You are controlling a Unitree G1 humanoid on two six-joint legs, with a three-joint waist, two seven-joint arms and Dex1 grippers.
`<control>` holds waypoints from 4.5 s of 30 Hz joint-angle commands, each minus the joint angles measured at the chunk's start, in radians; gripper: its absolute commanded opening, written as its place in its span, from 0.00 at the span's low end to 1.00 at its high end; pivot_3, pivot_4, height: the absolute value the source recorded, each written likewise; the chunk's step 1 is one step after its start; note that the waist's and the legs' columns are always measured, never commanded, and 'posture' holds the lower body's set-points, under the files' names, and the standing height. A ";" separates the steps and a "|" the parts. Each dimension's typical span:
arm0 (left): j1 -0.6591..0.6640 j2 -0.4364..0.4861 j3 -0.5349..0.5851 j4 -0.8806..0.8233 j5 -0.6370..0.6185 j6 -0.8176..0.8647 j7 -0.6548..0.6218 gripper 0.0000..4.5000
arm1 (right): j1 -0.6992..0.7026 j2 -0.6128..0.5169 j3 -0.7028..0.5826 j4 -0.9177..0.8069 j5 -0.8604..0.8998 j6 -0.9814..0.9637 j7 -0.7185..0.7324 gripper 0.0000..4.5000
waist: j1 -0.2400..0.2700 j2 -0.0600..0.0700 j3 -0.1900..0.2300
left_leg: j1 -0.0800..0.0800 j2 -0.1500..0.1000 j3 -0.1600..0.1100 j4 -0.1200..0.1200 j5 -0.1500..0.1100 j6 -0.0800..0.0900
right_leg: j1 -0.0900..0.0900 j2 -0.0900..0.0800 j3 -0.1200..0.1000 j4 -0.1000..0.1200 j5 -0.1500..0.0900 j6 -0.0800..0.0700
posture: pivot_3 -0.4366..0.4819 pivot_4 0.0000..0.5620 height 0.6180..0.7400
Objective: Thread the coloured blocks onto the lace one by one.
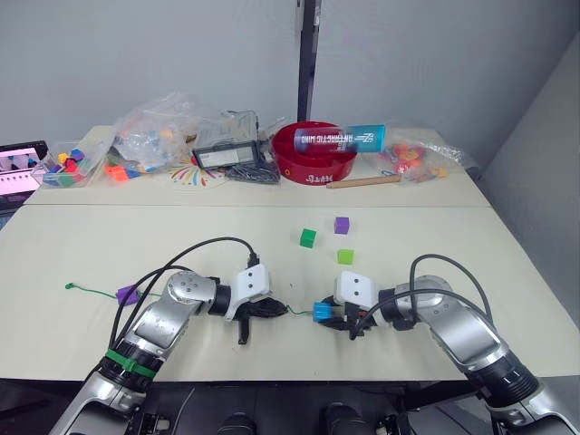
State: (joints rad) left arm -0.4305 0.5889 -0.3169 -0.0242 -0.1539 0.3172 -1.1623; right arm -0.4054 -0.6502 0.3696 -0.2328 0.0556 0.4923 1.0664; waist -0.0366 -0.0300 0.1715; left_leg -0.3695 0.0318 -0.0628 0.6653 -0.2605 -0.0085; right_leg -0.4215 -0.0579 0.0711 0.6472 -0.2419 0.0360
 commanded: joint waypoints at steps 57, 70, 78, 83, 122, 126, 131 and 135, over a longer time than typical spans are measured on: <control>-0.091 -0.032 -0.027 0.035 0.050 -0.099 -0.018 0.00 | 0.011 -0.015 0.004 -0.012 0.006 0.042 -0.025 0.28 | -0.003 0.000 0.000 | 0.000 0.000 0.000 0.000 0.000 0.000 | 0.000 0.000 0.000 0.000 0.000 0.000 | 0.48 0.27 0.92; -0.091 -0.080 -0.055 0.042 0.053 -0.095 -0.015 0.00 | 0.005 -0.014 0.004 -0.023 0.010 0.053 -0.022 0.28 | -0.003 0.000 0.000 | 0.000 0.000 0.000 0.000 0.000 0.000 | 0.000 0.000 0.000 0.000 0.000 0.000 | 0.48 0.27 0.92; -0.115 -0.116 -0.097 0.093 0.088 -0.113 -0.010 0.00 | -0.001 -0.010 0.009 -0.025 0.010 0.057 -0.021 0.28 | -0.002 0.000 0.000 | 0.000 0.000 0.000 0.000 0.000 0.000 | 0.000 0.000 0.000 0.000 0.000 0.000 | 0.48 0.27 0.92; -0.126 -0.124 -0.083 0.100 0.091 -0.097 0.010 0.00 | -0.003 -0.009 0.012 -0.029 0.013 0.063 -0.016 0.28 | -0.003 0.000 0.000 | 0.000 0.000 0.000 0.000 0.000 0.000 | 0.000 0.000 0.000 0.000 0.000 0.000 | 0.48 0.27 0.92; -0.180 -0.223 -0.150 0.152 0.121 -0.102 0.012 0.58 | 0.122 -0.118 -0.139 -0.103 0.144 0.085 -0.048 1.00 | 0.001 0.000 0.000 | -0.002 -0.001 0.000 0.002 0.000 0.000 | 0.000 0.000 0.000 0.000 0.000 0.000 | 0.48 0.27 0.92; -0.179 -0.229 -0.149 0.155 0.125 -0.101 0.019 0.31 | 0.121 -0.119 -0.137 -0.096 0.145 0.079 -0.040 1.00 | -0.001 0.000 0.000 | -0.001 0.000 0.000 0.002 0.000 0.000 | 0.000 0.000 0.000 0.000 0.000 0.000 | 0.48 0.27 0.92; -0.175 -0.216 -0.150 0.148 0.124 -0.103 0.008 0.31 | 0.124 -0.126 -0.136 -0.084 0.146 0.064 -0.023 0.80 | -0.001 0.000 0.000 | -0.002 -0.001 0.000 0.002 0.000 0.000 | 0.000 0.000 0.000 0.000 0.000 0.000 | 0.48 0.27 0.92; -0.177 -0.212 -0.149 0.150 0.124 -0.107 0.004 0.31 | 0.121 -0.122 -0.133 -0.069 0.140 0.051 -0.018 0.50 | -0.002 0.000 0.000 | -0.001 0.000 0.000 0.002 0.000 0.000 | 0.000 0.000 0.000 0.000 0.000 0.000 | 0.48 0.27 0.92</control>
State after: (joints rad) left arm -0.5913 0.3710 -0.4706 0.1412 -0.0357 0.2209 -1.1533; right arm -0.2743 -0.7645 0.2375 -0.2962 0.1990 0.5632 1.0427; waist -0.0382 -0.0301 0.1716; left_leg -0.3708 0.0314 -0.0631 0.6669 -0.2606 -0.0083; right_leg -0.4216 -0.0575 0.0714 0.6470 -0.2418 0.0363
